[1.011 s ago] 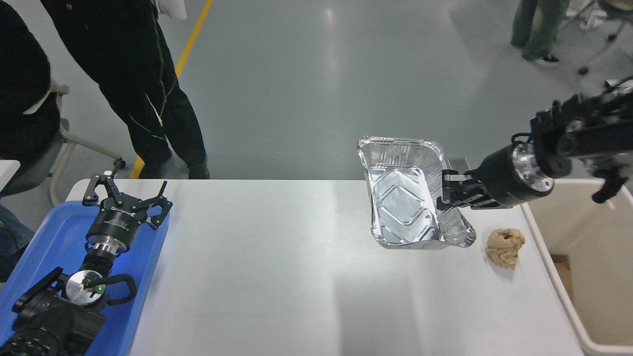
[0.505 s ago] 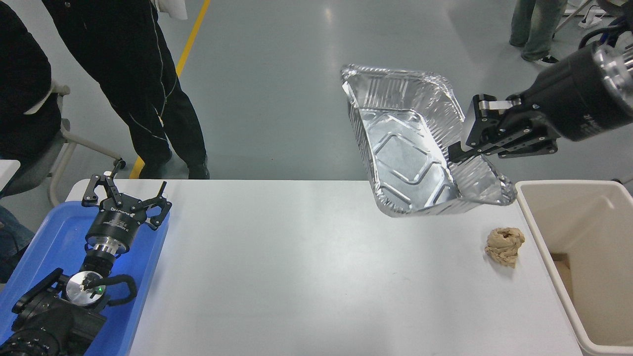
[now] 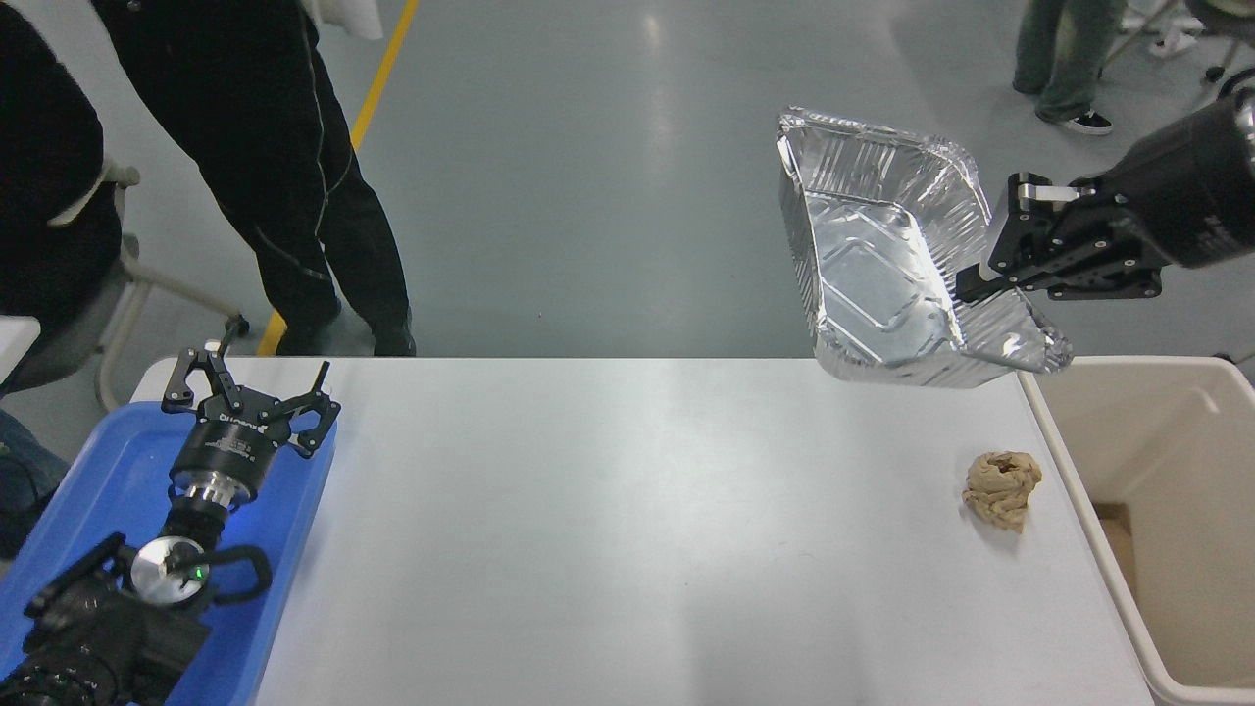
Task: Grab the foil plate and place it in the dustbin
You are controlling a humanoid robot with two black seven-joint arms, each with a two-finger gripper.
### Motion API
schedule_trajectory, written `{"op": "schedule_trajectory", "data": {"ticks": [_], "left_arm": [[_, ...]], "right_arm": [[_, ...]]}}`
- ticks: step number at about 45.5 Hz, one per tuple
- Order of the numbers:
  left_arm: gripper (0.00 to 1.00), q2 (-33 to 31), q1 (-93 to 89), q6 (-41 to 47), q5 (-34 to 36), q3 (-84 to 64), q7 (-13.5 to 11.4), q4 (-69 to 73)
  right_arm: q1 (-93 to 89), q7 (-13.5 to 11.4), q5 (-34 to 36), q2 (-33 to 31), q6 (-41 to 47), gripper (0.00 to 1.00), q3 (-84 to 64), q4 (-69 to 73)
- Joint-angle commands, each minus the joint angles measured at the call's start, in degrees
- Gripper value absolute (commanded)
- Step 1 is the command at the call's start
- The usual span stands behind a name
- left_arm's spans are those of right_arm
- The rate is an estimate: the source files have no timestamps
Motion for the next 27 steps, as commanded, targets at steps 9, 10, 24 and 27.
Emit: {"op": "schedule_trajectory", "data": {"ticks": [9, 10, 24, 27], "left_arm": [[0.99, 0.01, -0.08, 0.0, 0.01, 0.05, 0.09, -0.01], [0.99, 0.01, 0.01, 0.0, 0.01, 0.05, 0.09, -0.01], [0.99, 0.01, 0.01, 0.0, 0.01, 0.05, 0.08, 0.08], [0.99, 0.01, -0.08, 0.0, 0.01, 0.05, 0.09, -0.01]], "right_arm": [[-36.8, -0.01, 0.74, -6.48, -7.17, 0.0, 10.31, -32.86], [-38.82, -0.01, 0.74, -6.74, -7.17, 0.0, 11.62, -34.45], [-67.38, -0.18, 0.83, -6.13, -9.81, 0.0, 29.38, -60.9], [-73.1, -0.27, 0.83, -5.87, -9.81, 0.0, 33.86, -65.65]]}}
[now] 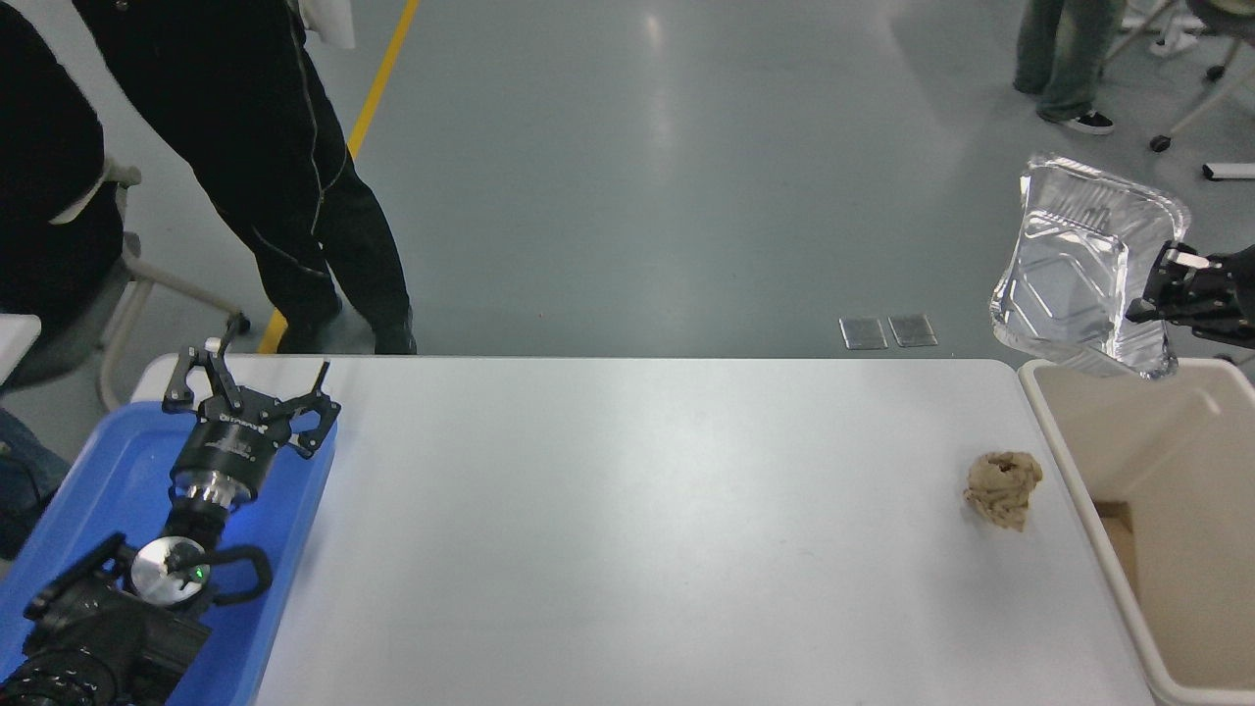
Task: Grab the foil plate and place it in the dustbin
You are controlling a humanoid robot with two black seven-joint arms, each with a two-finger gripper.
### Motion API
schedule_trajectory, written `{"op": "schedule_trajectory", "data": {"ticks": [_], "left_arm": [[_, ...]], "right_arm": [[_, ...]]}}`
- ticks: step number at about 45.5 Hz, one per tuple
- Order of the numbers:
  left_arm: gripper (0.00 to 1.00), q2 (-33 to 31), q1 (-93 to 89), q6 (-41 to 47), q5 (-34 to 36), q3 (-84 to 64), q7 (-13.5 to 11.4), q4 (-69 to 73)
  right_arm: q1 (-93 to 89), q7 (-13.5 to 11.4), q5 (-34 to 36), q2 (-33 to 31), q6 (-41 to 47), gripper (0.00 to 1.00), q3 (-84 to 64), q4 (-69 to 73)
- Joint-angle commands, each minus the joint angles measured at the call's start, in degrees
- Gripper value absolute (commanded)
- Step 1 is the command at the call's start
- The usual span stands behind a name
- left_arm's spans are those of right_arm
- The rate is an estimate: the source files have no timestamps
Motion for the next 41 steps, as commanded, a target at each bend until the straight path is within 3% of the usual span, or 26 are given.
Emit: {"op": "schedule_trajectory", "data": {"ticks": [1, 11, 31, 41], "left_arm": [[0.99, 0.0, 0.04, 0.0, -0.01, 0.0, 0.0, -0.01], [0.99, 0.0, 0.04, 0.0, -0.01, -0.09, -0.09, 0.08], [0.99, 0.0, 0.04, 0.0, -0.01, -0.17, -0.27, 0.08], [0.99, -0.09, 0.04, 0.0, -0.01, -0.17, -0.27, 0.08]], "right_arm": [[-22.66, -0.24, 0.12, 0.51, -1.61, 0.0, 14.8, -20.4], [-34.27, -1.38, 0.21, 2.71, -6.88, 0.0, 23.78, -25.16], [-46.5, -10.25, 11.63, 11.5, -25.24, 0.0, 26.15, -27.97], [-46.5, -10.87, 11.72, 12.73, -26.31, 0.0, 26.15, -27.88]]}}
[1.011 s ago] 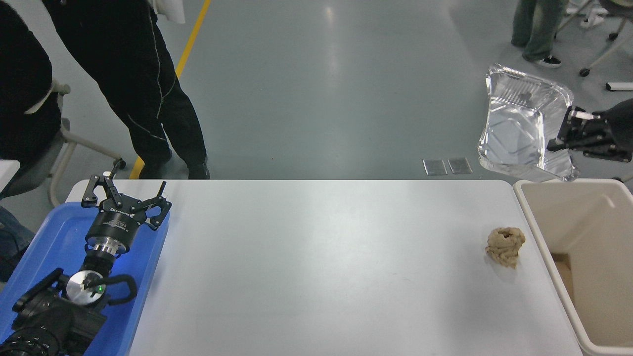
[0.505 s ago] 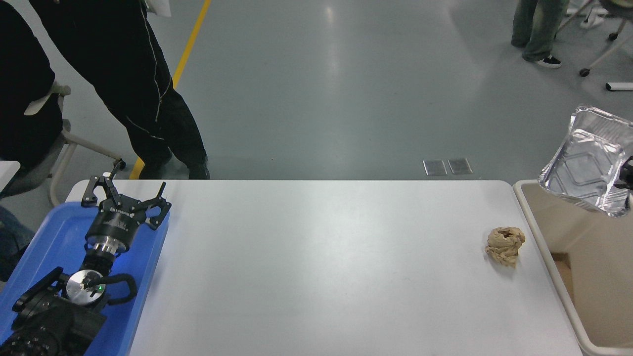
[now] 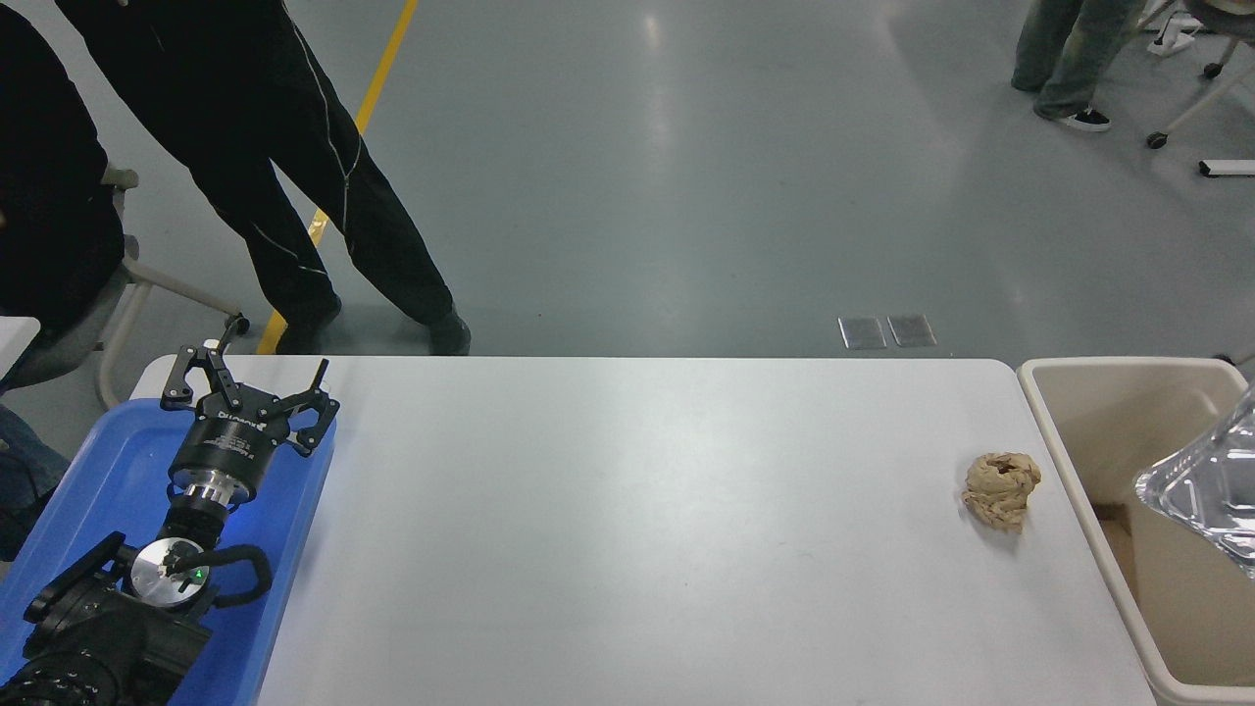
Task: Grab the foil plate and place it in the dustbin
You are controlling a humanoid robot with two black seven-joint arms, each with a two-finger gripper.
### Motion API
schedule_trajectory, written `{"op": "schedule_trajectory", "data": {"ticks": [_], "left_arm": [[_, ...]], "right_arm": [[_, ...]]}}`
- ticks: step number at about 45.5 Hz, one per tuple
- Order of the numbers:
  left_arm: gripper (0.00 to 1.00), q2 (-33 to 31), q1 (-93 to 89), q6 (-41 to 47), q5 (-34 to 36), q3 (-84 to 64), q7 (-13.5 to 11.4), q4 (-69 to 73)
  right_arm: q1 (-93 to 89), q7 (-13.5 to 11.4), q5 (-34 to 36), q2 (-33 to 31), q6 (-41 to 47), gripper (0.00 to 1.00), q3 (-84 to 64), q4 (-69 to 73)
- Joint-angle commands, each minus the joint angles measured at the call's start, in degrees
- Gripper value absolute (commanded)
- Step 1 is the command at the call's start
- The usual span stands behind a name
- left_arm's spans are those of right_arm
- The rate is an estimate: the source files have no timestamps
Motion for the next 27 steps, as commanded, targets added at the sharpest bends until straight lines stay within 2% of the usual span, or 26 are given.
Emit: {"op": "schedule_trajectory", "data": {"ticks": [1, 8, 9, 11, 13, 14, 15, 27], "left_arm": [[0.99, -0.05, 0.0, 0.0, 0.0, -0.04, -0.03, 0.0], [0.99, -0.05, 0.0, 0.0, 0.0, -0.04, -0.03, 0.0], [0.99, -0.05, 0.0, 0.0, 0.0, -0.04, -0.03, 0.0], [0.99, -0.05, 0.0, 0.0, 0.0, -0.04, -0.03, 0.0], [0.99, -0.05, 0.0, 0.0, 0.0, 0.05, 0.06, 0.0], [0.99, -0.05, 0.0, 0.0, 0.0, 0.05, 0.06, 0.0], [0.99, 0.04, 0.0, 0.0, 0.0, 0.05, 0.06, 0.0], [0.99, -0.05, 0.0, 0.0, 0.0, 0.05, -0.03, 0.0]], "right_arm": [[-2.0, -1.95, 1.94, 2.3, -3.79, 0.0, 0.63, -0.65], [-2.0, -1.95, 1.94, 2.3, -3.79, 0.0, 0.63, -0.65], [-2.09, -2.04, 1.94, 2.3, -3.79, 0.14, 0.63, -0.65], [-2.09, -2.48, 1.94, 2.21, -3.79, 0.53, 0.63, -0.65], [-2.09, -3.01, 2.11, 2.21, -3.18, 0.74, 0.63, -0.65], [-2.09, -3.18, 2.11, 2.12, -3.0, 0.97, 0.63, -0.56], [-2.18, -3.18, 2.11, 2.12, -2.82, 1.0, 0.63, -0.56], [-1.74, -2.92, 1.94, 2.12, -2.38, 1.0, 0.28, 0.06]]}}
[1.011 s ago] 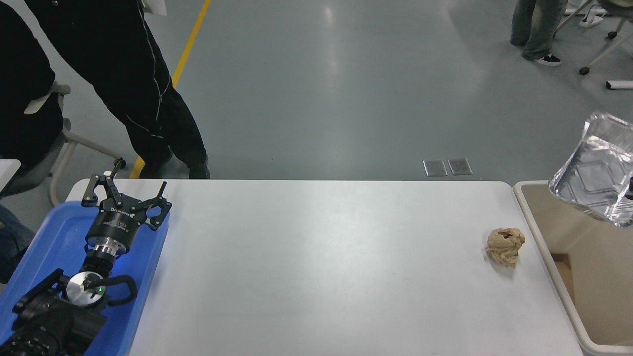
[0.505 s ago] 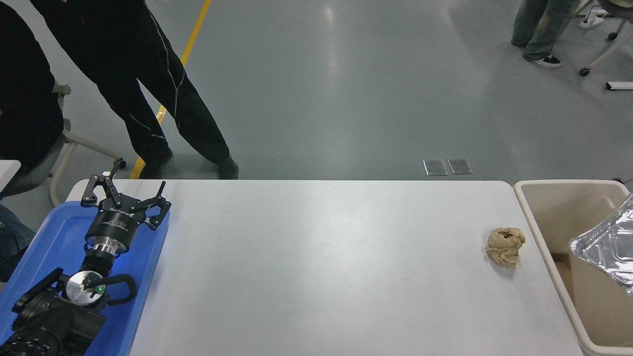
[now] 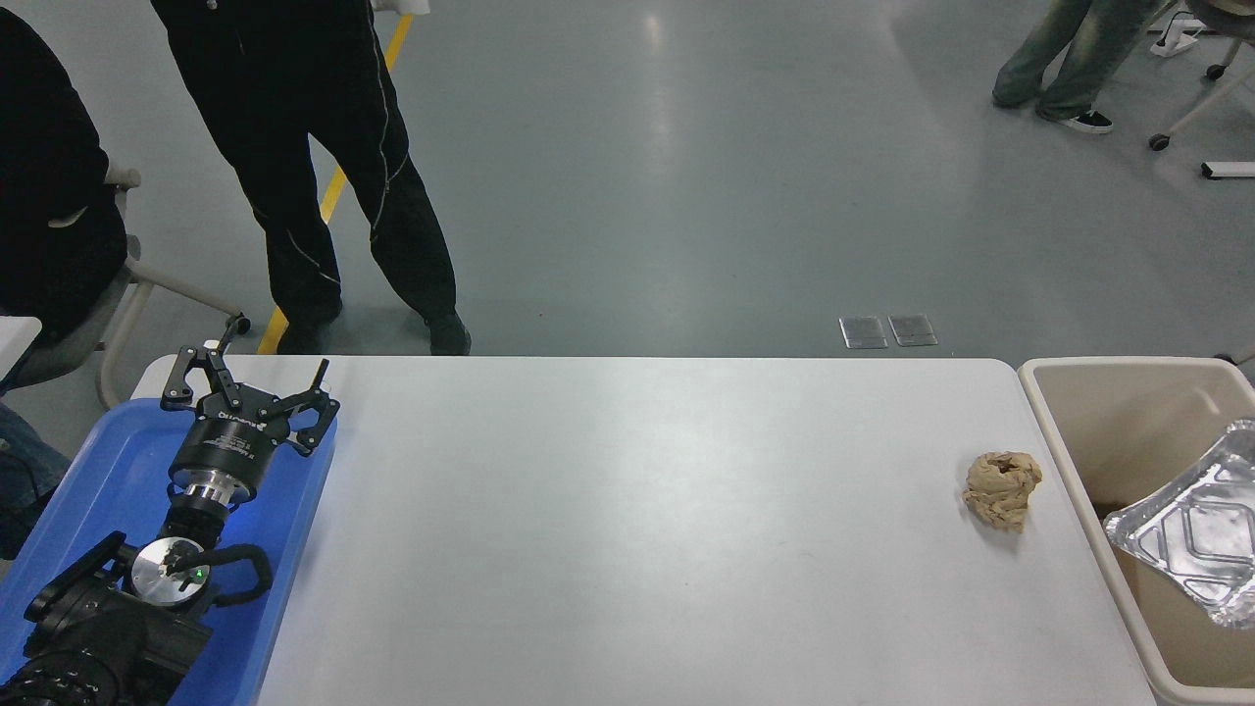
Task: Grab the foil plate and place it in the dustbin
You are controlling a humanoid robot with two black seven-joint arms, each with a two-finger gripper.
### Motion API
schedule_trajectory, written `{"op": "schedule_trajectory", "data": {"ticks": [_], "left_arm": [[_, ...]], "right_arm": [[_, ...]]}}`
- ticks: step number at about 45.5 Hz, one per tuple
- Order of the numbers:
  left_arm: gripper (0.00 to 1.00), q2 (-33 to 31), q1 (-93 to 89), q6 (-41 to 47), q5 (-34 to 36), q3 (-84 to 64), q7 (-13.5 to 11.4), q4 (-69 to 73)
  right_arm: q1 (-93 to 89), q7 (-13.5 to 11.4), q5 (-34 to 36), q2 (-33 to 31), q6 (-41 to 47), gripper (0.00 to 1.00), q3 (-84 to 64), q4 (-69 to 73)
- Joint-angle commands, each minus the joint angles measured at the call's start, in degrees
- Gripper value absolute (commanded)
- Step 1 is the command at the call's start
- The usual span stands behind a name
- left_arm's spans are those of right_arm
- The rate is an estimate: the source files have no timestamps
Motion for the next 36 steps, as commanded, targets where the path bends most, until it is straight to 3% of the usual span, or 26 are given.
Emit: {"op": "schedule_trajectory", "data": {"ticks": [1, 16, 21, 29, 36], "left_arm": [[0.99, 0.06, 0.0, 0.0, 0.0, -0.04, -0.01, 0.0], [0.99, 0.06, 0.0, 0.0, 0.0, 0.05, 0.08, 0.0], [0.99, 0.06, 0.0, 0.0, 0.0, 0.13, 0.08, 0.0], [0.99, -0.03, -0.09, 0.0, 0.09, 0.13, 0.17, -0.09], [0.99, -0.03, -0.09, 0.0, 0.09, 0.13, 0.25, -0.09]], "right_arm": [[0.54, -0.09, -0.03, 0.2, 0.52, 1.0, -0.28, 0.67], [14.41, 2.19, -1.17, -2.78, 12.82, 1.0, -0.89, 5.06], [22.23, 2.45, -3.89, -7.26, 15.73, 1.0, -0.98, 14.71], [36.73, 2.37, -14.52, -13.06, 15.91, 1.0, -3.7, 37.82], [47.55, 2.37, -20.07, -11.58, 16.0, 1.0, -8.7, 52.52]]}}
